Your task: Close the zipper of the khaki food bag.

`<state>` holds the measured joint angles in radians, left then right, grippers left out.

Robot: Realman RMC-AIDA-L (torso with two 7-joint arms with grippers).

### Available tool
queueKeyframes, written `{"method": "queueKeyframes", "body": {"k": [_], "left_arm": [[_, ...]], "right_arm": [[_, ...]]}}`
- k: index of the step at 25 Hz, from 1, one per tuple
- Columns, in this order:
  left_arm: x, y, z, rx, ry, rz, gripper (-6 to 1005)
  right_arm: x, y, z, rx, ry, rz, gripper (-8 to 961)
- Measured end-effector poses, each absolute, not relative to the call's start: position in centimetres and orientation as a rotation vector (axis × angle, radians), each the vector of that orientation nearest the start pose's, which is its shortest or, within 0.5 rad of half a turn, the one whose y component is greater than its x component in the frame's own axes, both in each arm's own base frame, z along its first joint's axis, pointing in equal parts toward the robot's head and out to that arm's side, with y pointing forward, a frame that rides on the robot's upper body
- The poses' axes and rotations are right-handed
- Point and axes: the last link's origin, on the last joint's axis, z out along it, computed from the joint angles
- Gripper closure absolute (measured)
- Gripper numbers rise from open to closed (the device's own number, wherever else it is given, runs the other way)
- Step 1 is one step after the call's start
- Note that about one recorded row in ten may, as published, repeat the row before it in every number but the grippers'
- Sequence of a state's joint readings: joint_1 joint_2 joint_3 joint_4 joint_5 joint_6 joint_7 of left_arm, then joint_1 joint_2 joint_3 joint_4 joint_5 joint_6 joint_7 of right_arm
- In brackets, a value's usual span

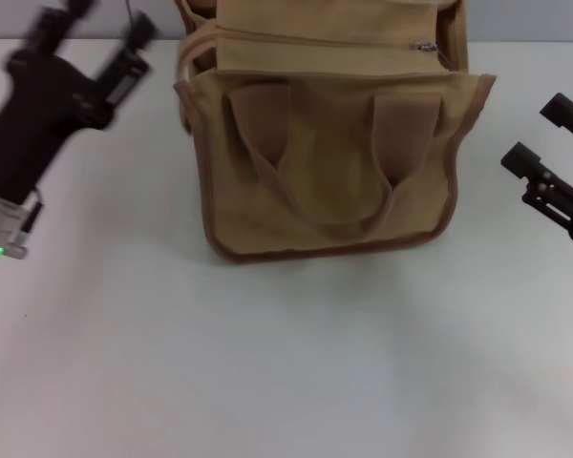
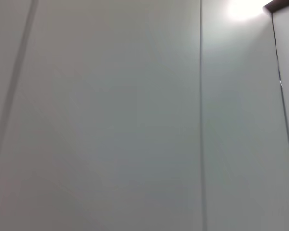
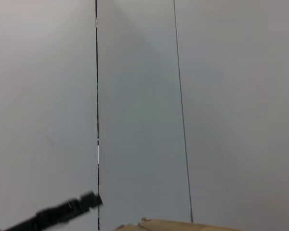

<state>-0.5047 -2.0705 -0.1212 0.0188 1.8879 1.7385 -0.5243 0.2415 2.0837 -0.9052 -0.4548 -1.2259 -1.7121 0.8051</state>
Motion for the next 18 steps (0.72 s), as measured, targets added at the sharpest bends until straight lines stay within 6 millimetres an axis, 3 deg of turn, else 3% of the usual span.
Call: {"method": "queueKeyframes", "body": {"k": [3,4,8,9,13,14,18], "left_arm": [[-26.3,30.4,0.7,-1.83,-0.268,-1.306,256],[-26.9,29.7,2.4,-1.73,-0.237,-1.345,223],[-27.0,29.1,2.9,-1.751,-0.252,-1.397,217],[-26.5,28.6,1.7,-1.957,-0.251,-1.404,215],[-25.8,27.4,-0.4,-2.281,-0.188,-1.347,215],[-25.7,26.2,-1.8,-2.503,-0.129,-1.279,215],[-26.3,24.7,-3.2,-2.704,-0.091,-1.181,215]], "right_arm": [[28.3,26.1,1.3,-2.176,0.275,1.225,282],[28.2,26.2,1.0,-2.183,0.282,1.235,273],[27.9,26.5,0.8,-2.192,0.281,1.244,235],[27.8,26.6,0.8,-2.199,0.277,1.246,226],[27.5,26.6,0.2,-2.261,0.264,1.225,227],[27.5,26.5,-0.3,-2.303,0.261,1.205,227],[27.7,26.0,-1.0,-2.375,0.258,1.169,226]]}}
